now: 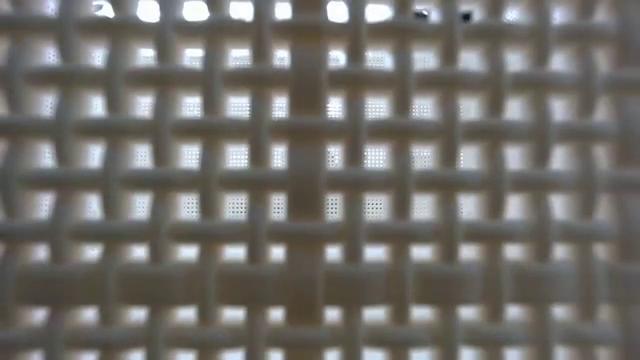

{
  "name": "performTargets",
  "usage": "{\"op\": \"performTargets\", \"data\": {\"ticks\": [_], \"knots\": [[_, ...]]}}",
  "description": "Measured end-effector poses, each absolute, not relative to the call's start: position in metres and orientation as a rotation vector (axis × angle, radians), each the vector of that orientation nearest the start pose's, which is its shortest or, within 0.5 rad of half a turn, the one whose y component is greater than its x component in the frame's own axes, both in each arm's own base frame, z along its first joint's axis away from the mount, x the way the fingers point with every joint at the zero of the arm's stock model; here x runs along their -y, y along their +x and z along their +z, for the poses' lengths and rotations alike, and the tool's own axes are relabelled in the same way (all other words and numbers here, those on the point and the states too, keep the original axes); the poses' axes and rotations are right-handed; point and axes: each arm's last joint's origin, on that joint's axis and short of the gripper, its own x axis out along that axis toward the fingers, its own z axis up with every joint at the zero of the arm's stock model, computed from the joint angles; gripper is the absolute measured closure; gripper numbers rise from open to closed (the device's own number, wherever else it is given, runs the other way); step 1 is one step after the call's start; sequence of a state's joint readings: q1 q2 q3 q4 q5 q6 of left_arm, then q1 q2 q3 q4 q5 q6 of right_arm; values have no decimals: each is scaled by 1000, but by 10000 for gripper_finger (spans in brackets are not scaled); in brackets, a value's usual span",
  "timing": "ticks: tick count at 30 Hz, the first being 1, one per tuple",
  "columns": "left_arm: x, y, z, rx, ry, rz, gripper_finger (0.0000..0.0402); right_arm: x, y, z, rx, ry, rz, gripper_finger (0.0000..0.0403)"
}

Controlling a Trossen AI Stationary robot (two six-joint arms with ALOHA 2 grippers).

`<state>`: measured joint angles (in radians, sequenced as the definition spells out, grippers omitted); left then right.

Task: Pick & Place Medicine items
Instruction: Put the blue bandage into the black bin

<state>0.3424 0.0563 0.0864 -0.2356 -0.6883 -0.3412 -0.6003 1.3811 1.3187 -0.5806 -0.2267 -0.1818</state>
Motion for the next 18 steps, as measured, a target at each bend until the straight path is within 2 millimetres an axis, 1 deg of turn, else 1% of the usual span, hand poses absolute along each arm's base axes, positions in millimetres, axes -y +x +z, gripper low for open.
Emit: {"op": "performTargets", "data": {"ticks": [4, 9, 11, 14, 18], "knots": [[-47, 76, 167, -34, -273, 1051, 9, 184, 244, 345, -685, 77, -219, 140], [-47, 76, 167, -34, -273, 1051, 9, 218, 232, 339, -614, 140, -86, 142], [-47, 76, 167, -34, -273, 1052, 9, 228, 226, 337, -587, 148, -41, 143], [-47, 76, 167, -35, -272, 1051, 9, 241, 215, 335, -579, 122, -49, 145], [-47, 76, 167, -34, -273, 1051, 9, 258, 201, 331, -584, 121, -114, 145]]}}
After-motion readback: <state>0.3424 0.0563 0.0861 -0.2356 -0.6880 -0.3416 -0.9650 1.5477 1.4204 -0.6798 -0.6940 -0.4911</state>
